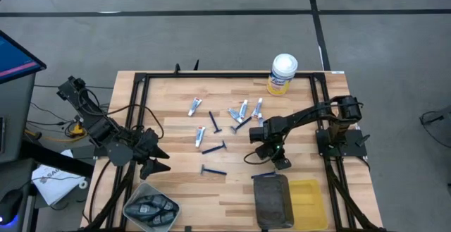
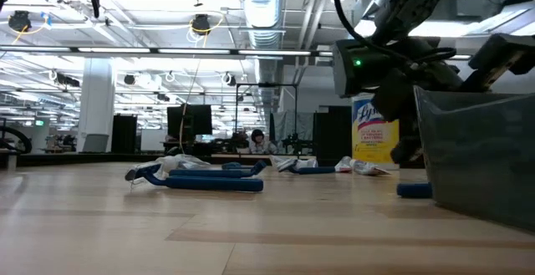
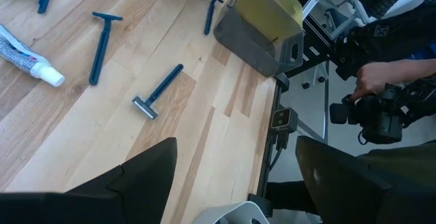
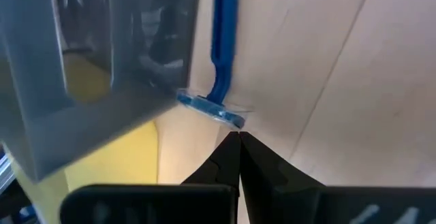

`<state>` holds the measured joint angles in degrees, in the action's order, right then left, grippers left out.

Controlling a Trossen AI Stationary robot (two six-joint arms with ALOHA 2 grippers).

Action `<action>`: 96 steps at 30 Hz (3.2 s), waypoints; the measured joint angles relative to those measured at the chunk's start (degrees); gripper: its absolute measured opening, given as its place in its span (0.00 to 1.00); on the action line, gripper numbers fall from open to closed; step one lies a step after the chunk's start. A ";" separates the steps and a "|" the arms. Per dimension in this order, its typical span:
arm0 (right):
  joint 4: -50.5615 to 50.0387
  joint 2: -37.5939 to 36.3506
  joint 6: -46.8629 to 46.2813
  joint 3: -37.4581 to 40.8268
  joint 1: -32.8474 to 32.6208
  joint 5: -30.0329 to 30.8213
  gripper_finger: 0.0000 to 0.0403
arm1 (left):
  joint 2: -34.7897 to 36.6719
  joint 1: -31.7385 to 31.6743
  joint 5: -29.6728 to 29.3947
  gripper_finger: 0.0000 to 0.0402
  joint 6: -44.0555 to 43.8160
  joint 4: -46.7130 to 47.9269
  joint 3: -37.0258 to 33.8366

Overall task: Pick & Place Travel size toiletries
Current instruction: Put the razor into the yellow bin

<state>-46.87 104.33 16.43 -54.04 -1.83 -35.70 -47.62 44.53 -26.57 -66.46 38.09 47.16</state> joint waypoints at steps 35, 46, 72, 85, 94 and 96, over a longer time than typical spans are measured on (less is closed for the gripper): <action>-9.02 -0.13 -3.84 -6.63 4.60 2.73 0.00 | 0.00 0.01 -0.44 0.74 -0.58 0.02 0.00; -1.46 -0.11 -6.00 -2.89 2.05 2.29 0.00 | 0.00 0.00 -0.42 0.74 0.02 0.02 0.00; 2.92 5.51 -6.08 -3.62 0.32 -0.91 0.00 | 0.00 0.01 -0.39 0.74 -1.53 0.03 0.00; 11.07 5.79 -4.35 -11.12 4.69 0.15 0.00 | 0.02 0.02 -1.23 0.74 -1.32 0.06 0.00; 5.35 1.29 -6.56 -26.80 8.91 5.77 0.00 | -0.07 -0.72 -13.25 0.74 2.02 -0.23 0.00; 1.32 -1.64 -6.44 -30.11 9.01 8.45 0.00 | -0.63 -2.89 -14.06 0.74 4.43 -1.23 0.00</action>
<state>-45.55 102.70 9.99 -84.15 7.18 -27.25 -48.25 41.64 -40.63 -62.02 36.86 47.16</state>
